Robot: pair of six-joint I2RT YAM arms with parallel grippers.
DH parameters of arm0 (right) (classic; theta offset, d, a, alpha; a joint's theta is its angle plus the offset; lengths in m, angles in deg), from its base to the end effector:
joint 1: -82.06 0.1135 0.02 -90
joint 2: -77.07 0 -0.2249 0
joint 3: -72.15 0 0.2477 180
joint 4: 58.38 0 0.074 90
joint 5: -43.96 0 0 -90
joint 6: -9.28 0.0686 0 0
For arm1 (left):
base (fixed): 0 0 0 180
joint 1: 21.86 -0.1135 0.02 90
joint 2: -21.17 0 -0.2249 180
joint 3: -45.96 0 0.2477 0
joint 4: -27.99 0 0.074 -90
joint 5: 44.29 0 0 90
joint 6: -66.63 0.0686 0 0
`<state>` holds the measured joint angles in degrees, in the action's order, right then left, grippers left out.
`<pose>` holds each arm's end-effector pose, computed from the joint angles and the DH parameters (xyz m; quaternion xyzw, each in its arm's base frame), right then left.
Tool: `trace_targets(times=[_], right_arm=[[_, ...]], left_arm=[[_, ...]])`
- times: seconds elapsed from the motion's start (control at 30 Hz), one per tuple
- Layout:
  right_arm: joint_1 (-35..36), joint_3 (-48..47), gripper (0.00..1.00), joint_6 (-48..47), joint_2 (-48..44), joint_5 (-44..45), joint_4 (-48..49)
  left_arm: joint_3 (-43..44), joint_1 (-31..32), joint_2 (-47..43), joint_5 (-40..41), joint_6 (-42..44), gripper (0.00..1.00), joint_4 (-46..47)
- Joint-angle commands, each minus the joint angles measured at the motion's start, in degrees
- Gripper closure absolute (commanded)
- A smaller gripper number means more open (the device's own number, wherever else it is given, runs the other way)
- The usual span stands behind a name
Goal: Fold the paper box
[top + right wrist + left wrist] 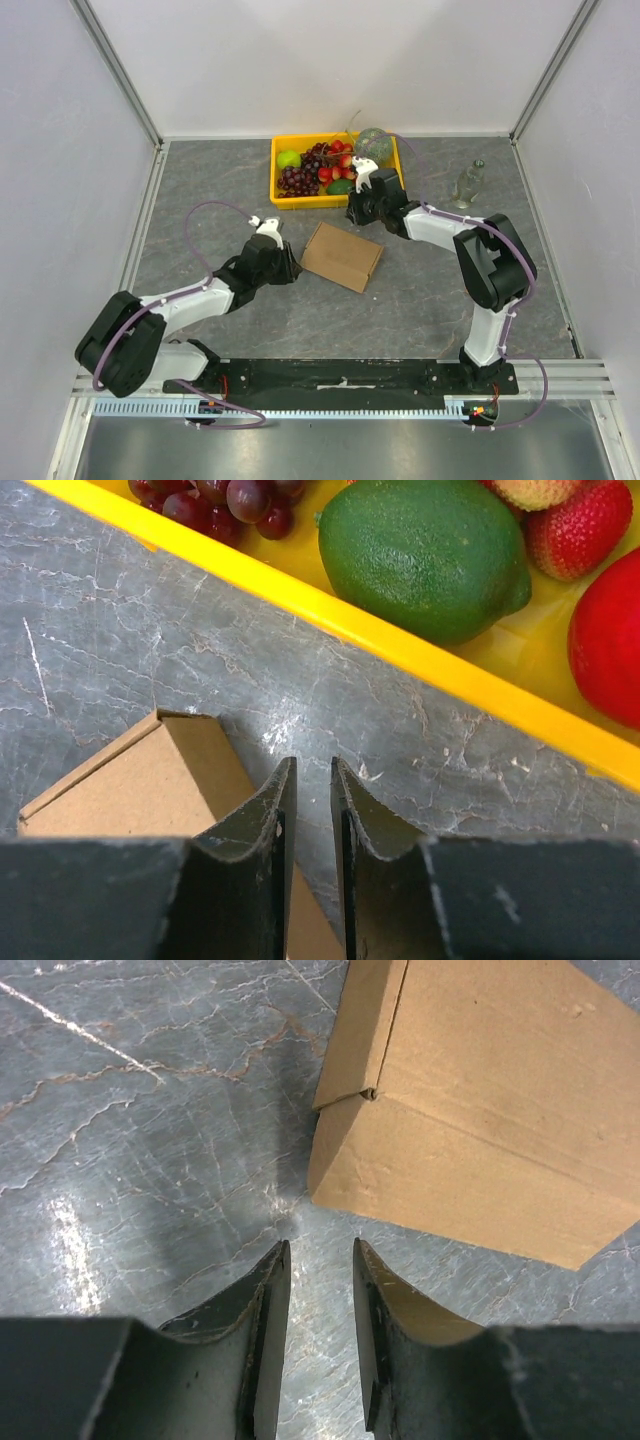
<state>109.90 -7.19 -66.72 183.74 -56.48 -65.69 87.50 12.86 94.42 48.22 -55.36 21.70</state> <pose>0.3664 0.2076 0.1348 -0.1482 0.8704 0.2404 0.4033 0.2304 -0.1560 0.1109 0.0118 0.8986 -0.2245 0.3769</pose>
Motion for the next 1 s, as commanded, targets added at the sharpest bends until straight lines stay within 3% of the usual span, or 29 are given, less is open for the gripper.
trace_targets(times=[0.0,0.47,0.97], right_arm=[[-0.15,-4.64,0.74,-2.48,2.22,-0.98,-0.99],[0.64,-8.42,0.77,-6.79,7.58,-14.95,-2.39],[1.17,-8.25,0.8,-7.5,8.55,-21.11,-2.3]], left_arm=[[2.88,-0.18,2.59,-0.48,0.52,0.63,3.7],[7.71,-1.06,9.98,0.66,2.45,0.64,3.43],[11.4,-1.85,15.51,-1.8,3.69,0.66,4.4]])
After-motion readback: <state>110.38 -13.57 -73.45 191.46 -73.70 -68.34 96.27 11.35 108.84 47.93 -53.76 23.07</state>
